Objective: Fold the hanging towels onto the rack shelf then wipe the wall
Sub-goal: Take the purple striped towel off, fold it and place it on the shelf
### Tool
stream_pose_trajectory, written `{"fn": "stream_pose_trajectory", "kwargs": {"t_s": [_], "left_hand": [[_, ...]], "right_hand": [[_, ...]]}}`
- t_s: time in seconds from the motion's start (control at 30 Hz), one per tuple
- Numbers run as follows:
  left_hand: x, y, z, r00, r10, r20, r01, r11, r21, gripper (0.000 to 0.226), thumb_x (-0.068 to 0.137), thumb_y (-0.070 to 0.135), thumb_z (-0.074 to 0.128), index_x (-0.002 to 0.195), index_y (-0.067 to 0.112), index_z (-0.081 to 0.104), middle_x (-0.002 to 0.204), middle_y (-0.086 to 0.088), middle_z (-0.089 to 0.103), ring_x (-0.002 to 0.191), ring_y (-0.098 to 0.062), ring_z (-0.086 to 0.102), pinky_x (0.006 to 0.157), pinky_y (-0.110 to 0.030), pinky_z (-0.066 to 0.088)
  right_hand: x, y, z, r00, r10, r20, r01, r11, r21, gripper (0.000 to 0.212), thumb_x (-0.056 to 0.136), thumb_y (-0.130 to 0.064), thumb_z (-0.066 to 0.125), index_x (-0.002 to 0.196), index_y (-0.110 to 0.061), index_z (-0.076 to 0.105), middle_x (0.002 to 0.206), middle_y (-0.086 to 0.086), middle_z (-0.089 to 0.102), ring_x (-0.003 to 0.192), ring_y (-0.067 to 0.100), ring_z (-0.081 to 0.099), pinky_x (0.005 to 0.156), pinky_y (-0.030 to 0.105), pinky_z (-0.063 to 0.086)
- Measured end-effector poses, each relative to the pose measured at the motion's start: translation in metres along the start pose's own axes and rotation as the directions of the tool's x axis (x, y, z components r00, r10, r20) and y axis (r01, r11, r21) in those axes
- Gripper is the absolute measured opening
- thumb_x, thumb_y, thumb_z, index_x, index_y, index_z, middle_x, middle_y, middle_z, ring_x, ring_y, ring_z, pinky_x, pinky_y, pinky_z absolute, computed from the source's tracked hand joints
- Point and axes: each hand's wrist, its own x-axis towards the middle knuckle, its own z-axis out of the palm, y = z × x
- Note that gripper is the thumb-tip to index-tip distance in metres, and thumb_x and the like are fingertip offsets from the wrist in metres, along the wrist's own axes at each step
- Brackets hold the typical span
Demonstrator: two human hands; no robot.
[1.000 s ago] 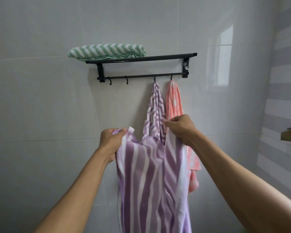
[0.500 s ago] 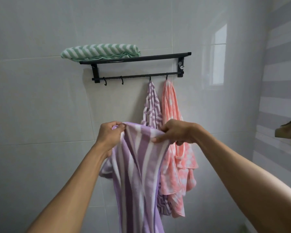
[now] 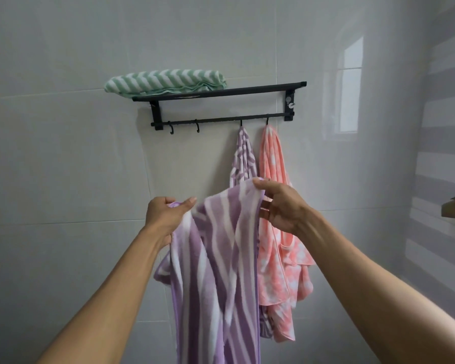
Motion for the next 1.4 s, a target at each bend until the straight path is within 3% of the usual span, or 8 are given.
{"fn": "stream_pose_trajectory", "kwargs": {"t_s": [0.13,0.43,0.53,0.63,0.73,0.87,1.13,1.4], "left_hand": [[0.002,-0.011,-0.013,0.981,-0.195,-0.007,0.191,0.968,-0.164,0.029,0.073,0.016,0.089,0.078,0.002,0.064,0.08,-0.009,0.062,0.067,-0.021,0.056,0.076,-0.032,0.05],[0.0,-0.013,-0.014,0.946,-0.253,0.202,0.31,0.887,-0.343,0.029,0.09,0.005,0.07,0.113,-0.011,0.065,0.099,-0.024,0.071,0.08,-0.029,0.067,0.072,-0.035,0.062],[-0.002,-0.007,-0.008,0.942,-0.221,0.254,0.303,0.885,-0.353,0.034,0.089,0.012,0.073,0.117,-0.007,0.067,0.111,-0.024,0.071,0.092,-0.03,0.07,0.084,-0.037,0.059],[-0.008,0.002,0.0,0.938,-0.193,0.287,0.287,0.898,-0.333,0.032,0.088,0.011,0.074,0.116,-0.005,0.069,0.111,-0.023,0.072,0.076,-0.025,0.07,0.068,-0.029,0.061],[-0.014,0.008,0.006,0.938,-0.15,0.313,0.246,0.924,-0.295,0.027,0.089,-0.001,0.066,0.116,-0.007,0.069,0.114,-0.026,0.07,0.072,-0.024,0.07,0.06,-0.025,0.059],[-0.022,0.013,0.008,0.901,-0.068,0.428,0.224,0.919,-0.325,0.029,0.094,-0.006,0.055,0.122,-0.008,0.064,0.116,-0.024,0.07,0.072,-0.017,0.072,0.064,-0.024,0.06],[-0.026,0.019,0.009,0.847,-0.032,0.531,0.239,0.914,-0.327,0.035,0.095,-0.009,0.051,0.129,-0.005,0.059,0.115,-0.026,0.071,0.089,-0.028,0.072,0.076,-0.032,0.062],[-0.025,0.016,0.007,0.803,-0.024,0.596,0.253,0.919,-0.303,0.053,0.087,-0.006,0.063,0.138,-0.002,0.049,0.119,-0.025,0.069,0.095,-0.028,0.07,0.082,-0.033,0.061]], "right_hand": [[0.002,-0.004,0.002,1.0,-0.009,-0.025,0.011,0.997,0.07,0.015,0.097,-0.019,0.063,0.093,-0.011,0.076,0.085,0.001,0.07,0.07,0.017,0.068,0.063,0.033,0.057],[-0.001,-0.007,0.026,0.982,0.007,0.187,0.041,0.968,-0.249,0.018,0.092,0.004,0.054,0.088,-0.003,0.07,0.093,0.01,0.065,0.082,0.019,0.062,0.069,0.034,0.056],[-0.006,-0.009,0.034,0.956,-0.107,0.272,0.266,0.705,-0.658,0.013,0.094,-0.003,0.065,0.099,-0.006,0.077,0.107,0.002,0.073,0.094,0.018,0.068,0.082,0.026,0.055],[-0.003,-0.003,0.047,0.912,-0.207,0.354,0.41,0.468,-0.783,0.015,0.091,-0.011,0.073,0.104,-0.007,0.079,0.104,0.003,0.077,0.098,0.019,0.071,0.085,0.015,0.055],[0.002,0.007,0.054,0.905,-0.233,0.356,0.424,0.553,-0.717,0.009,0.089,-0.015,0.075,0.097,-0.013,0.08,0.097,0.007,0.077,0.096,0.026,0.072,0.094,0.035,0.057],[0.01,0.017,0.054,0.89,-0.302,0.341,0.45,0.462,-0.765,0.017,0.086,-0.025,0.08,0.102,-0.02,0.079,0.092,-0.001,0.072,0.074,-0.002,0.062,0.079,0.019,0.054],[0.019,0.031,0.051,0.902,-0.349,0.255,0.427,0.632,-0.647,0.015,0.08,-0.014,0.085,0.09,-0.014,0.073,0.084,0.0,0.074,0.078,0.004,0.067,0.074,0.015,0.05],[0.025,0.03,0.046,0.88,-0.458,0.124,0.4,0.576,-0.713,0.025,0.068,-0.012,0.092,0.081,-0.007,0.071,0.08,0.008,0.073,0.069,0.011,0.065,0.06,0.01,0.045]]}}
